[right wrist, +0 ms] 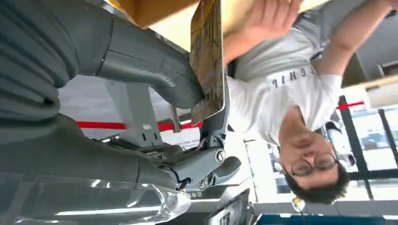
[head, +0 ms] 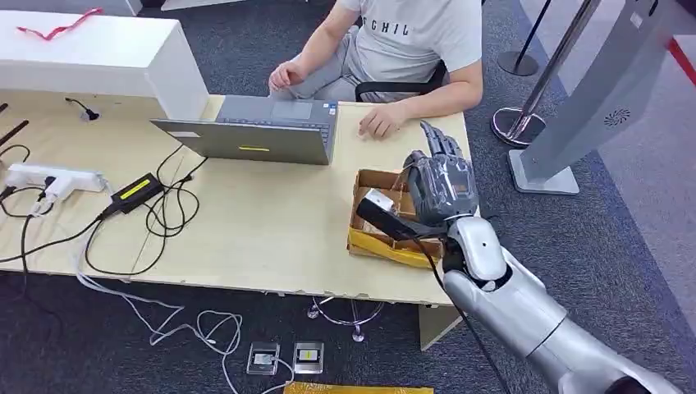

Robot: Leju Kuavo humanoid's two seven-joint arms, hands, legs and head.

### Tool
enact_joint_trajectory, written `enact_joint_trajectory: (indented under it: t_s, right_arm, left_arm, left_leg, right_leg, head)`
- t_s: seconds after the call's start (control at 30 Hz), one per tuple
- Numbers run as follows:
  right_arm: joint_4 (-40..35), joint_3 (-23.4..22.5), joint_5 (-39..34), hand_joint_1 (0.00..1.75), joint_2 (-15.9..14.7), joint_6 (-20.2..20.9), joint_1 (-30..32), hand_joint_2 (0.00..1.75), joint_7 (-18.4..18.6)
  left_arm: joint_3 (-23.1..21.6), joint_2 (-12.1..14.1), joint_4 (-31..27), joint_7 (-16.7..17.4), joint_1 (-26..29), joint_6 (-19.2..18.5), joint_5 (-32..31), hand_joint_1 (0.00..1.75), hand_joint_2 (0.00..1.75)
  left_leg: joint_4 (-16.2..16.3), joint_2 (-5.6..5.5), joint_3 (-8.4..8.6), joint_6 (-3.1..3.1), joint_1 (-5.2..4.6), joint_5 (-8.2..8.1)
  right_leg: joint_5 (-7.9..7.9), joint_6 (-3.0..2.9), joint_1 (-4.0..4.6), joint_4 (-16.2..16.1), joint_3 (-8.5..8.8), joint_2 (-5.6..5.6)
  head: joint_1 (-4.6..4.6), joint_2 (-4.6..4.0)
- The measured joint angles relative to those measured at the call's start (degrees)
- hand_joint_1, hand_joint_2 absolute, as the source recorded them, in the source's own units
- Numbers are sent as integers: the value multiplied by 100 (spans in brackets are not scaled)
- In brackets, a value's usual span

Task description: Pass the card to the sensor for recognition and then transmit it.

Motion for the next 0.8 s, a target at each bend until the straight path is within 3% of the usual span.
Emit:
enact_joint_trajectory:
  t_s: [0.8]
  right_arm:
    - [94, 2, -334, 175, 123, -378, -211, 175, -111]
  left_arm:
    - [0, 0, 0, -48, 0, -118, -166, 0, 0]
  left_leg:
    - [0, -1, -2, 0, 0, 0]
  right_leg:
    - [0, 0, 0, 0, 0, -1]
  head:
    - [2, 0]
